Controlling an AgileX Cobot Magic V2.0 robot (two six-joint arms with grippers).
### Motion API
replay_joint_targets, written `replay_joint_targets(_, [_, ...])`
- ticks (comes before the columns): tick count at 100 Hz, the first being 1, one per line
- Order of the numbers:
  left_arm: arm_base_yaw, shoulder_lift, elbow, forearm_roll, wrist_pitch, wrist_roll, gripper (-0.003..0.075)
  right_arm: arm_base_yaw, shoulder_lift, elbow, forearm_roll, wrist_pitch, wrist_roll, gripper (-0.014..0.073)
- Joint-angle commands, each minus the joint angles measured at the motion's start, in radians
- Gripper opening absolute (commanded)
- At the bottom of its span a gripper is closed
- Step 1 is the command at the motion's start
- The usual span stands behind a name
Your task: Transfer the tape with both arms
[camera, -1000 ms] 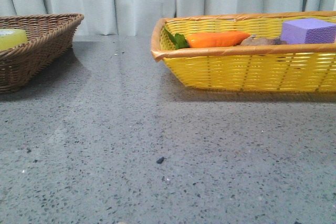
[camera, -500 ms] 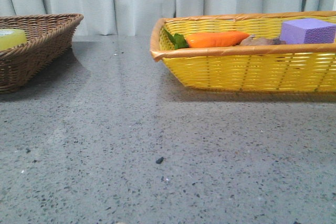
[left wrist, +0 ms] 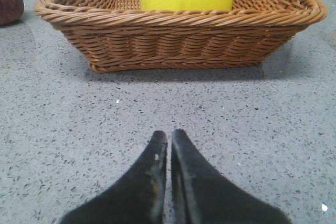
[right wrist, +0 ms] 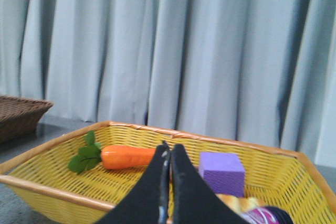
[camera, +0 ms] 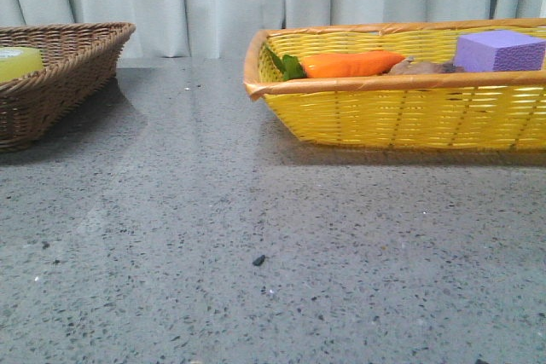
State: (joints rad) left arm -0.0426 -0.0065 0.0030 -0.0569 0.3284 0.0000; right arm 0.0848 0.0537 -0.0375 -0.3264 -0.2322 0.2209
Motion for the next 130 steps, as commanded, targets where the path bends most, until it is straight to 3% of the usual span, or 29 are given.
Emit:
replay_joint_targets(1, [0.004, -0.029, 0.011, -0.003, -0.053, -0.014, -0.002, -0.055, -0.005, 0.034, 0.107, -0.093, -0.051, -0.0074])
replay_joint_targets(17, [0.004, -0.029, 0.011, -0.003, -0.053, -0.014, -0.002, -0.143, -0.05, 0.069, 0.19, 0.003, -0.065, -0.0074])
replay_joint_targets(32, [0.004, -0.029, 0.011, -0.003, -0.053, -0.014, -0.002, -0.196, -0.085, 0.069, 0.372, 0.153, -0.232, -0.0074])
replay_joint_targets(49, [0.004, -0.029, 0.011, -0.003, -0.053, -0.014, -0.002, -0.217, -0.085, 0.069, 0.377, 0.432, -0.234, -0.0074])
replay_joint_targets(67, [0.004, -0.029, 0.011, -0.003, -0.053, -0.014, -0.002, -0.217, -0.085, 0.069, 0.374, 0.544, -0.234, -0.0074])
replay_joint_targets(130, [0.004, -0.029, 0.011, -0.003, -0.053, -0.014, -0.002, -0.217, -0.085, 0.069, 0.372, 0.544, -0.234, -0.0074])
